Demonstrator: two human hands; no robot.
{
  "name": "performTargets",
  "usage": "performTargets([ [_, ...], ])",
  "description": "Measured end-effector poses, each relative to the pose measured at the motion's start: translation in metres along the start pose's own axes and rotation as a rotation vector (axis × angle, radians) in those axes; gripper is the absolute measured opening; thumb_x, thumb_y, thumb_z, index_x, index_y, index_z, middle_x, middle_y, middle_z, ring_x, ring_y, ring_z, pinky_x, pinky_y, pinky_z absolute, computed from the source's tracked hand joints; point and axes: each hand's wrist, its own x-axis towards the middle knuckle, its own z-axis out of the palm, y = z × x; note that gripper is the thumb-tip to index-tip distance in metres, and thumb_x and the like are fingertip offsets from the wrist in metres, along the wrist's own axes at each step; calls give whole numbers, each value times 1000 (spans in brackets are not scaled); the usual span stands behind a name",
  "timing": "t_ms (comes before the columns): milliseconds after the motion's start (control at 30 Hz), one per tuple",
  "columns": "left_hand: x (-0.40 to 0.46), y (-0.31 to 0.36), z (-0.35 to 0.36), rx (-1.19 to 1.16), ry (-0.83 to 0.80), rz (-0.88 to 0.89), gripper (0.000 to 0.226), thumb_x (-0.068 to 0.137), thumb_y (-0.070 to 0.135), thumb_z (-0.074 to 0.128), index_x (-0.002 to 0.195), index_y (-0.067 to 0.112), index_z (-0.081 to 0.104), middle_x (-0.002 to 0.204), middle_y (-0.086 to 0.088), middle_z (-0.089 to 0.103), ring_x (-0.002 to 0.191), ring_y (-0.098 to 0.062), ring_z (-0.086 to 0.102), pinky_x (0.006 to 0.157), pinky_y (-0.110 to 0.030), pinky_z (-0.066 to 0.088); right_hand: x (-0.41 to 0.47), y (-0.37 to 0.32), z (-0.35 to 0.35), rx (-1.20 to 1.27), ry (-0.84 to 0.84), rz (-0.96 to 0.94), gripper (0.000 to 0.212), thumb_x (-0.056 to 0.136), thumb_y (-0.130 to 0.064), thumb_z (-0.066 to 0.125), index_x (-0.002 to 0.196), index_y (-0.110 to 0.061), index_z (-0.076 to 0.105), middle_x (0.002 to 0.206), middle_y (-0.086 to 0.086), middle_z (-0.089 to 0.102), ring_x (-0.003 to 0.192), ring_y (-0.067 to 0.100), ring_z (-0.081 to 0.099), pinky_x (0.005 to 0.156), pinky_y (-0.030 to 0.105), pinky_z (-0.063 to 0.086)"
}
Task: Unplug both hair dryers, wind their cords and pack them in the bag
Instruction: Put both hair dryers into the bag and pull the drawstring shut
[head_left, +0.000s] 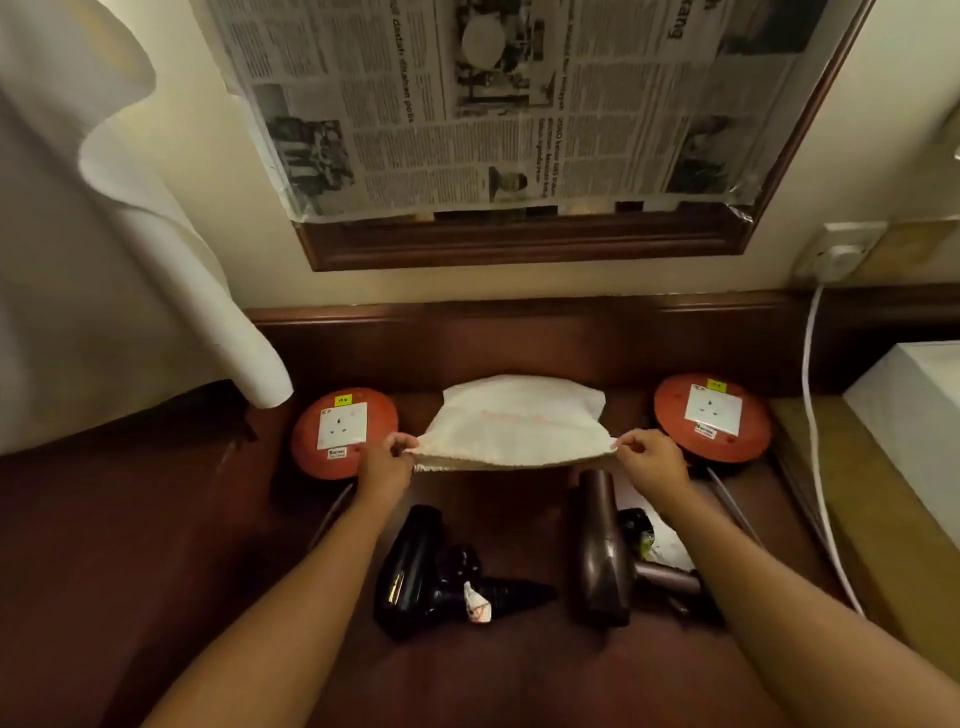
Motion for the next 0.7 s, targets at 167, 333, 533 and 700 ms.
performTargets([
  [167,-22,-42,12,127,-91,-55,21,83,-12,56,93,5,61,93,-10,60,89,-22,55,74,-23,41,-24,33,25,-121,-138,4,16,85,-1,57,88,-2,73,81,8,66,81,21,60,64,24,37],
  [333,-27,-69,19,220,-128,-36,21,82,-15,56,90,4,61,90,-12,60,89,-28,58,77,-28,42,-43,43,29,-204,-197,55,22,90,-4,53,104,-3,70,105,14,67,97,27,59,73,26,40],
  [533,-38,-85,25,404,-195,-29,30,87,-5,51,112,8,62,116,-14,57,99,-29,58,79,-32,50,-62,57,31,-193,-251,58,40,91,-12,55,130,-13,55,129,11,57,116,27,54,92,30,42],
  [700,-61,-70,37,696,-76,171,42,88,6,55,129,16,57,133,-12,49,128,-30,32,105,-41,36,-79,62,14,-129,-197,94,59,84,-2,55,140,-15,40,134,11,49,123,31,47,90,32,39],
])
